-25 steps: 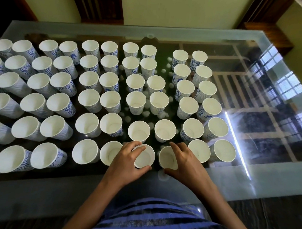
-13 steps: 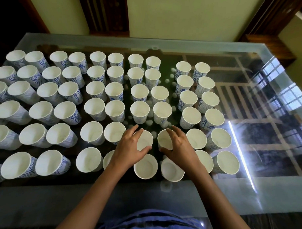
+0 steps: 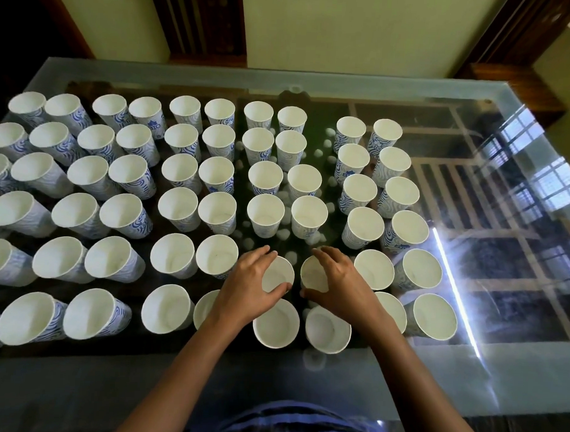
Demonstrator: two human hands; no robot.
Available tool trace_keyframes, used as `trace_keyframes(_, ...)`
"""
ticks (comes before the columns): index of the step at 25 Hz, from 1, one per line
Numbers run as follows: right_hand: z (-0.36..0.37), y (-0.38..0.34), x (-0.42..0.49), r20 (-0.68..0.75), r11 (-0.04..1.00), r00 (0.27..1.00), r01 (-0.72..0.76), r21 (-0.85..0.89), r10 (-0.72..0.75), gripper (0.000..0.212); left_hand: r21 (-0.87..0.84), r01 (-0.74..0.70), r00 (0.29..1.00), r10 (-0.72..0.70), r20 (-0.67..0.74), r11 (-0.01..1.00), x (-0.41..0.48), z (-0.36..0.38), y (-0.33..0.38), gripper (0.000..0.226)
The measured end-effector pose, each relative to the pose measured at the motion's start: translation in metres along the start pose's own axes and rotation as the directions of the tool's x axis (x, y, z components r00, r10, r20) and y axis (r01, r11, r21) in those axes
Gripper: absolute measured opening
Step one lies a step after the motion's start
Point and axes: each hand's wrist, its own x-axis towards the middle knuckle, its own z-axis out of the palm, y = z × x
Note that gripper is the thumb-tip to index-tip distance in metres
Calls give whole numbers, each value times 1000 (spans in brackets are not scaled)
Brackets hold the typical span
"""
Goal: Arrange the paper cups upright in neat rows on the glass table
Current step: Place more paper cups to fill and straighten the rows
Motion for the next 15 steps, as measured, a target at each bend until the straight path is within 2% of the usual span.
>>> trace_keyframes(6,-15,-2,36,-51,999,999,14,33,-13,73,-1,1,999,-1,-50,1000,43,-16,-4,58)
trace_keyframes(10,-25,-6,77,-140,998,990,-3,71,13,69,38,51,994,-47,-103,998,85,-22,-6,61)
trace_keyframes(15,-25,-6,110,-151,993,985,-66,94,80,70,86,89,995,-84,-55,992,111,-17,-11,66)
